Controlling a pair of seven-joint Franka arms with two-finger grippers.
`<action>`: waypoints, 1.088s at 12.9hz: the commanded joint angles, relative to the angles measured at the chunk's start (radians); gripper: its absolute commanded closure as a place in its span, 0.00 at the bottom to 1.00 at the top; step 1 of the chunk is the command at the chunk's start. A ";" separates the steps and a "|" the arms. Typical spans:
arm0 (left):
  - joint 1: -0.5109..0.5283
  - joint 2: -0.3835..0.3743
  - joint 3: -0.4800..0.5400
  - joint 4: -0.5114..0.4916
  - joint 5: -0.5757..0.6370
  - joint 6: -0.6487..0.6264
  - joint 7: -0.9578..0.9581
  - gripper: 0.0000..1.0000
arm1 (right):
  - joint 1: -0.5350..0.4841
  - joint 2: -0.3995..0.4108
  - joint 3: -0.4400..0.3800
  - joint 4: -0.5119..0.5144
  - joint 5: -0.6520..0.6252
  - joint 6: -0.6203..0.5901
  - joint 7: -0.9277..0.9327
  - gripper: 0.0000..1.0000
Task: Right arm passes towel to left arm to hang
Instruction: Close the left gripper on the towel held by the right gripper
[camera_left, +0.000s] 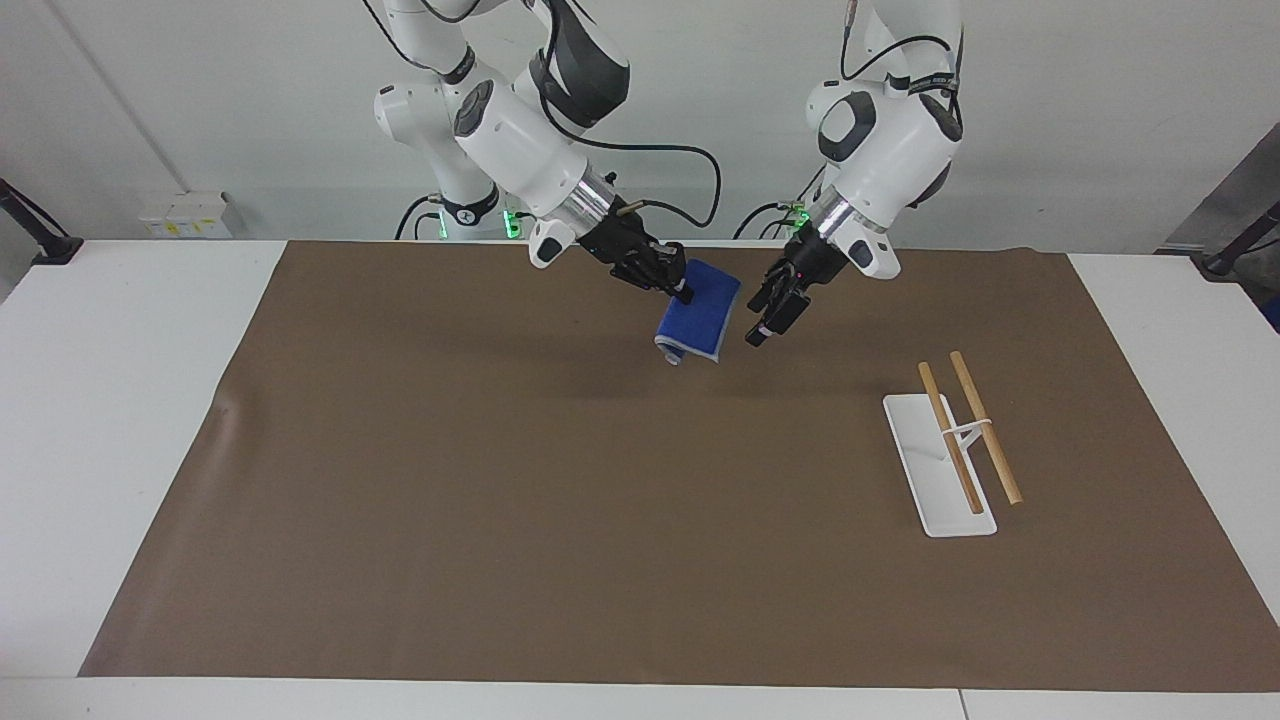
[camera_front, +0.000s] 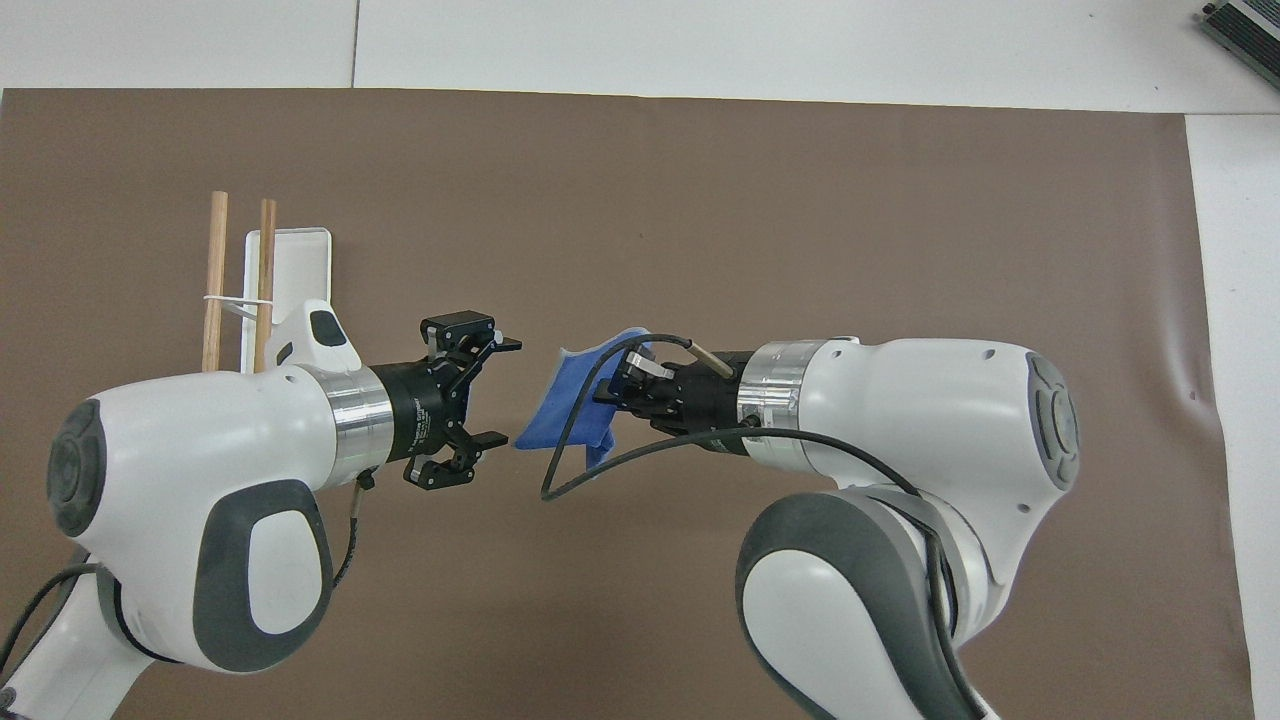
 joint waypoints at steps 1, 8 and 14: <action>-0.048 0.000 0.010 0.012 -0.025 0.020 -0.083 0.00 | -0.005 -0.004 0.005 0.006 0.021 0.001 0.010 1.00; -0.067 -0.003 0.012 0.047 -0.025 0.013 -0.147 0.14 | -0.016 -0.021 0.002 0.006 0.017 -0.014 0.010 1.00; -0.076 -0.007 0.012 0.042 -0.020 0.004 -0.042 0.80 | -0.017 -0.024 -0.001 0.003 0.007 -0.019 0.010 1.00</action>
